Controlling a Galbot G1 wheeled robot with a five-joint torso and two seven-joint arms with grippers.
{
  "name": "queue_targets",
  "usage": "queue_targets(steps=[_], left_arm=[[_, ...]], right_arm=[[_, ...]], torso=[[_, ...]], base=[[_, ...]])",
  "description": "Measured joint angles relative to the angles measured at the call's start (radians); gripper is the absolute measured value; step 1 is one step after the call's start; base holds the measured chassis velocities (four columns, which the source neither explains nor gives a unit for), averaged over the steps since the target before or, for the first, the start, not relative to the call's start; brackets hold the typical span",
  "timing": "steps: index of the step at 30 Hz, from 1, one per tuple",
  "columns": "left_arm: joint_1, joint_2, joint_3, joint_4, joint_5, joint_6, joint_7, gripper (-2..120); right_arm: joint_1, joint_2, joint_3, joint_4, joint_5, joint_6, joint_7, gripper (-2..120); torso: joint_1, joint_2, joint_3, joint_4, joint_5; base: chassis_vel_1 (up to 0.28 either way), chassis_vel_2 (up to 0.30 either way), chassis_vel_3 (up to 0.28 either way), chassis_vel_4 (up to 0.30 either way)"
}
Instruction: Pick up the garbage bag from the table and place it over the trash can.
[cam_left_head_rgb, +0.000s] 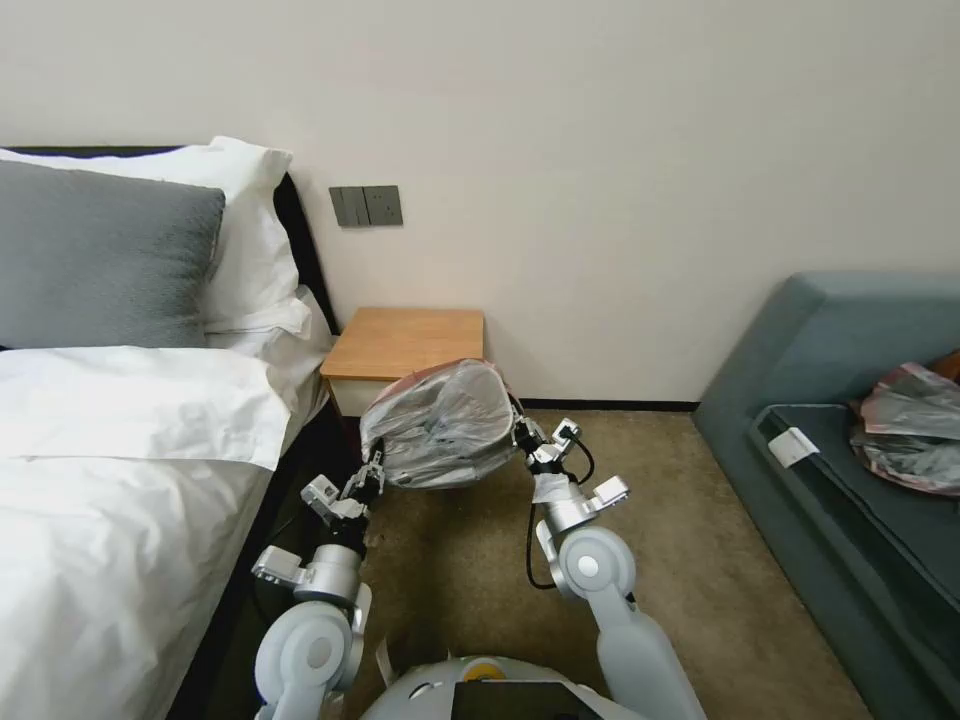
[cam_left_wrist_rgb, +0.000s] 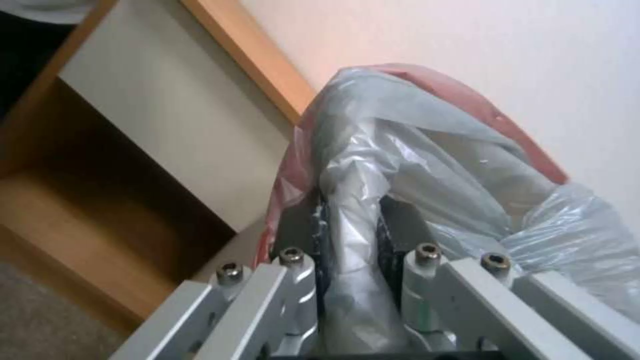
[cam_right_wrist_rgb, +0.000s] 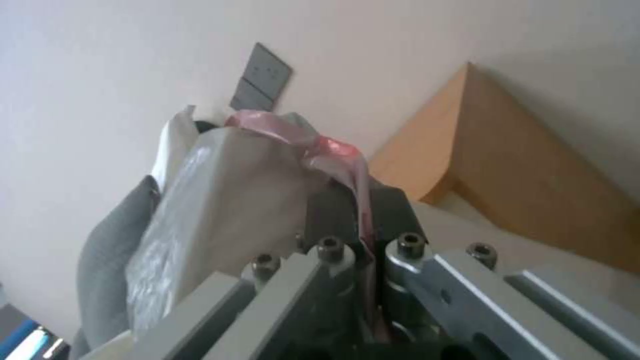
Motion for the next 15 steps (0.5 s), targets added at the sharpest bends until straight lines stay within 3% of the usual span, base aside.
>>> queue_targets(steps=[10, 11, 15], left_arm=[[0.003, 0.0, 0.01, -0.013, 0.003, 0.004, 0.01, 11], [0.002, 0.001, 0.009, -0.016, 0.003, 0.005, 0.013, 11], [0.001, 0.001, 0.009, -0.029, -0.001, 0.007, 0.015, 11]], right_arm=[[-0.013, -0.032, 0.007, -0.009, -0.106, 0.009, 0.023, 0], [-0.014, -0.034, 0.006, -0.017, -0.192, 0.016, 0.035, 0], [-0.008, -0.041, 0.005, -0.042, -0.316, 0.018, 0.048, 0]], torso=[[0.0, 0.0, 0.0, 0.0, -0.0001], [0.0, 0.0, 0.0, 0.0, -0.0001], [0.0, 0.0, 0.0, 0.0, -0.0001]], base=[[0.0, 0.0, 0.0, 0.0], [0.0, 0.0, 0.0, 0.0], [0.0, 0.0, 0.0, 0.0]])
